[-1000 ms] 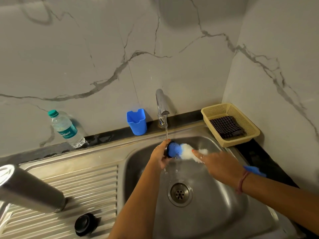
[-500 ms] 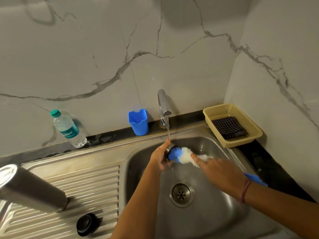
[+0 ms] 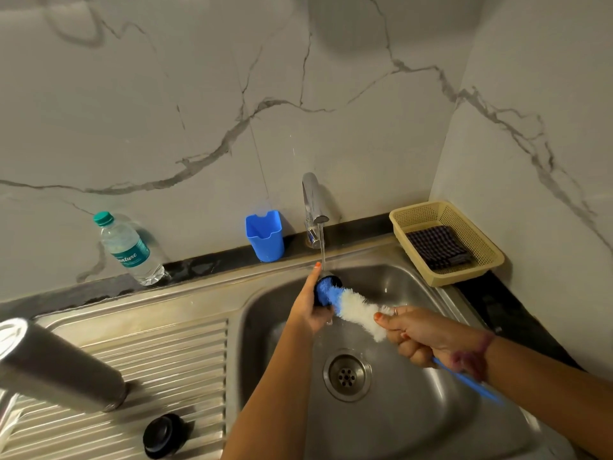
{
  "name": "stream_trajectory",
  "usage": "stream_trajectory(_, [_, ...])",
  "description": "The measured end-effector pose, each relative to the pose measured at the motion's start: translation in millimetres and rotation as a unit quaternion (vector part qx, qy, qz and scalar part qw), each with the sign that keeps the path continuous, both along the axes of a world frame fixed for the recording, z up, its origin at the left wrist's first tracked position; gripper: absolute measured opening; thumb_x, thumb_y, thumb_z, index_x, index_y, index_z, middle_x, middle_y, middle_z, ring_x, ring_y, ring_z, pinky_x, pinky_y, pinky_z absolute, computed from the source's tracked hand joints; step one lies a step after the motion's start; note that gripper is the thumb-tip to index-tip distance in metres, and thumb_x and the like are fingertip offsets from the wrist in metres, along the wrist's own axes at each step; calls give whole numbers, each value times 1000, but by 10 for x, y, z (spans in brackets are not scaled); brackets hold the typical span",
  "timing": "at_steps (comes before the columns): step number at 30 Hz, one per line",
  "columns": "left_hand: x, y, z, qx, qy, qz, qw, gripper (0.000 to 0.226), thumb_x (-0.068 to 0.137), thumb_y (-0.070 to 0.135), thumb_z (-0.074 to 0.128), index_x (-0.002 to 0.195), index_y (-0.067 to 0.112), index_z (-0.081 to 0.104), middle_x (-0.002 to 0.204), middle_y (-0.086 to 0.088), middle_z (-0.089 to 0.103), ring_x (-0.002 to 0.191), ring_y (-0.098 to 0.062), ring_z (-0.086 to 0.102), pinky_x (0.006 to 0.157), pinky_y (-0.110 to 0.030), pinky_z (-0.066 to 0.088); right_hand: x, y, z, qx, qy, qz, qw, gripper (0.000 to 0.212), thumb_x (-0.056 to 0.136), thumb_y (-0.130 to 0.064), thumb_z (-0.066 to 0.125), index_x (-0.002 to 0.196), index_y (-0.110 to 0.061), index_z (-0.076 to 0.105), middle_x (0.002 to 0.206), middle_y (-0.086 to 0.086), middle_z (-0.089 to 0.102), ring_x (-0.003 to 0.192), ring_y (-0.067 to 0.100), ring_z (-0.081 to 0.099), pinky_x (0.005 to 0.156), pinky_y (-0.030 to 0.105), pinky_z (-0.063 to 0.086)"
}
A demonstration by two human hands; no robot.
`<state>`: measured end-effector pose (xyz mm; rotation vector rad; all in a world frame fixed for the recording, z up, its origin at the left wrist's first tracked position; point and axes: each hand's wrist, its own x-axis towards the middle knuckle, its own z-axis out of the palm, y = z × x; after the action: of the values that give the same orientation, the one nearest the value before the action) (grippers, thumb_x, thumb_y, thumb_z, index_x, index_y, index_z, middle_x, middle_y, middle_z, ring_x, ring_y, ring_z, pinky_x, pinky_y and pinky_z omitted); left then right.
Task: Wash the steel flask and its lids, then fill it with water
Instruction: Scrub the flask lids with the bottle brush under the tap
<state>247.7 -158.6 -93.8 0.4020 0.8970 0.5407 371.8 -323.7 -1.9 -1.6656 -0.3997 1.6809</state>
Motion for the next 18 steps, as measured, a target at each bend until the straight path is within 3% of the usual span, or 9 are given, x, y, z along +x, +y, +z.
stream_trajectory(2, [11, 1, -26, 24, 35, -21, 999, 52, 87, 41, 69, 118, 0, 64, 109, -17, 71, 94, -26, 68, 81, -35, 56, -6, -24, -79, 36, -158, 77, 984, 24, 100, -24, 49, 123, -19, 55, 57, -7, 45, 38, 3, 35, 31, 17, 28])
stream_trajectory(3, [19, 9, -30, 34, 52, -28, 998, 47, 92, 39, 64, 118, 0, 63, 106, -16, 71, 91, -25, 68, 79, -34, 55, -10, -44, -93, 62, -289, 144, 945, 30, 100, -22, 47, 130, -26, 51, 65, -6, 54, 44, 7, 47, 37, 21, 40])
stream_trajectory(6, [44, 69, 8, 53, 106, -37, 992, 32, 99, 30, 55, 107, -1, 62, 100, -17, 70, 88, -27, 67, 71, -37, 58, 7, -162, -174, 125, -647, 335, 673, 68, 94, -8, 47, 151, -32, 20, 81, -1, 59, 63, 14, 54, 54, 27, 44])
stream_trajectory(8, [70, 101, 22, 54, 157, -42, 985, 32, 95, 28, 62, 108, -2, 61, 102, -19, 70, 89, -30, 69, 62, -39, 58, 86, -206, -286, 174, -756, 380, 504, 77, 76, -4, 73, 143, -25, 43, 62, 6, 53, 45, 13, 36, 39, 26, 34])
stream_trajectory(10, [92, 82, 14, 47, 195, -44, 979, 39, 93, 29, 63, 117, -1, 60, 111, -21, 68, 96, -34, 68, 58, -39, 57, 168, -183, -287, 196, -798, 379, 425, 79, 64, -1, 82, 136, -19, 54, 54, 8, 48, 42, 12, 24, 37, 24, 22])
stream_trajectory(11, [109, 70, -2, 41, 201, -42, 978, 39, 94, 29, 62, 119, 0, 59, 113, -21, 67, 98, -34, 67, 57, -39, 57, 174, -144, -263, 188, -797, 403, 408, 77, 76, -1, 74, 143, -21, 42, 62, 9, 52, 45, 13, 29, 40, 26, 25])
stream_trajectory(12, [119, 53, -7, 33, 194, -36, 980, 37, 95, 29, 59, 118, 0, 58, 114, -21, 66, 99, -34, 66, 58, -40, 56, 167, -108, -250, 184, -784, 415, 422, 73, 89, -1, 57, 151, -23, 24, 76, 9, 57, 52, 13, 37, 45, 28, 29])
stream_trajectory(14, [122, 36, -16, 29, 169, -21, 985, 34, 98, 29, 54, 116, 0, 58, 114, -21, 66, 101, -34, 65, 65, -43, 56, 152, -58, -262, 152, -749, 387, 516, 64, 100, -8, 35, 153, -29, 5, 93, 2, 59, 60, 11, 45, 52, 26, 35])
stream_trajectory(18, [56, -2, -26, 2, 116, 13, 993, 26, 94, 23, 49, 106, 2, 57, 105, -22, 66, 95, -35, 64, 82, -48, 54, 165, 53, -276, 92, -497, 260, 823, 35, 99, -33, 45, 134, -35, 49, 83, 0, 67, 64, 16, 61, 58, 29, 49])
